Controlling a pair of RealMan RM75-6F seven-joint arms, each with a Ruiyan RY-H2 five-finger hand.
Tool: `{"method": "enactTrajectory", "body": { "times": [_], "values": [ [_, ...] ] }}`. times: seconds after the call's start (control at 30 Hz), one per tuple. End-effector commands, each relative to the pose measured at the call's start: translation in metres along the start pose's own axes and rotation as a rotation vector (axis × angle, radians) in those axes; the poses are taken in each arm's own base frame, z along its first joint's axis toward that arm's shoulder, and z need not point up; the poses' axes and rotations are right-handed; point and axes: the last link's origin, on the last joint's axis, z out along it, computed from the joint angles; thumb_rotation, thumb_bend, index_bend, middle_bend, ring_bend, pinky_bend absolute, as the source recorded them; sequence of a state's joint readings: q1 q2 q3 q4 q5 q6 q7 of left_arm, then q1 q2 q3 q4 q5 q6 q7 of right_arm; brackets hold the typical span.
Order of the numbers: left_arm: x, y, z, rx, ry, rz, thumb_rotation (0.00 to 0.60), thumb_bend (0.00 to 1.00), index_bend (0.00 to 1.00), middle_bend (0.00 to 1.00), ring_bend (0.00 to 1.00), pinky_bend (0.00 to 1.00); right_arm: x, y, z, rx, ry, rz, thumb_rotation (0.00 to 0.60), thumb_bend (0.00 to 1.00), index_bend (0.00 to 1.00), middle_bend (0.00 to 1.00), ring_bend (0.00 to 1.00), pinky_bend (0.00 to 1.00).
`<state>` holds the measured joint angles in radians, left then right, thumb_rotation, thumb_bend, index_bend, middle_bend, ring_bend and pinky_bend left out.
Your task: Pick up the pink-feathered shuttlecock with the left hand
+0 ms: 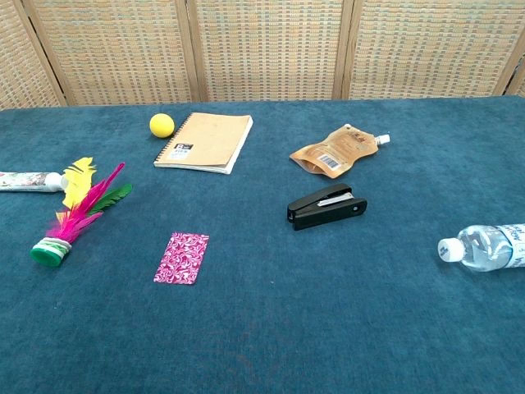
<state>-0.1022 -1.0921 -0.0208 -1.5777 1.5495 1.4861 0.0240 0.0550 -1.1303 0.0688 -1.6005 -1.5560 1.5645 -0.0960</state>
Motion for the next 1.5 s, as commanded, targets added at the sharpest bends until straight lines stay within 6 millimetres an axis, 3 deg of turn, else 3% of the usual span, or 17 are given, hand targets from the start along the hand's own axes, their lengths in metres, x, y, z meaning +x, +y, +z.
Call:
{"method": "enactTrajectory", "body": {
  "times": [0.03, 0.2, 0.4, 0.7, 0.9, 1.13, 1.5],
  "values": [
    [0.0, 0.0, 0.0, 0.001, -0.002, 0.003, 0.6, 0.0, 0.0, 0.0, 0.0, 0.0, 0.0, 0.0, 0.0, -0.002, -0.001, 0.001, 0.6, 0.0, 0.0, 0.0, 0.0, 0.0],
    [-0.001, 0.001, 0.005, -0.001, -0.018, -0.002, 0.6, 0.0, 0.0, 0.0, 0.0, 0.0, 0.0, 0.001, 0.0, -0.007, 0.003, -0.009, 0.6, 0.0, 0.0, 0.0, 0.0, 0.0],
    [0.003, 0.009, 0.037, -0.056, -0.024, 0.028, 0.6, 0.0, 0.0, 0.0, 0.0, 0.0, 0.001, 0.002, 0.003, -0.029, 0.012, -0.009, 0.6, 0.0, 0.0, 0.0, 0.0, 0.0],
    [-0.001, 0.042, 0.142, -0.418, 0.023, 0.361, 0.6, 0.0, 0.0, 0.0, 0.0, 0.0, -0.002, 0.008, 0.014, -0.085, 0.007, -0.037, 0.6, 0.0, 0.0, 0.0, 0.0, 0.0],
    [-0.02, 0.056, 0.19, -0.631, 0.045, 0.513, 0.6, 0.0, 0.0, 0.0, 0.0, 0.0, -0.006, 0.009, 0.019, -0.111, -0.001, -0.055, 0.6, 0.0, 0.0, 0.0, 0.0, 0.0],
    [-0.046, 0.068, 0.217, -0.778, 0.001, 0.63, 0.6, 0.04, 0.0, 0.0, 0.0, 0.0, -0.016, 0.011, 0.024, -0.131, -0.033, -0.08, 0.6, 0.0, 0.0, 0.0, 0.0, 0.0],
    [-0.07, 0.093, 0.23, -0.86, -0.03, 0.696, 0.6, 0.09, 0.06, 0.0, 0.0, 0.0, -0.023, 0.014, 0.03, -0.161, -0.052, -0.102, 0.6, 0.0, 0.0, 0.0, 0.0, 0.0]
  ]
}}
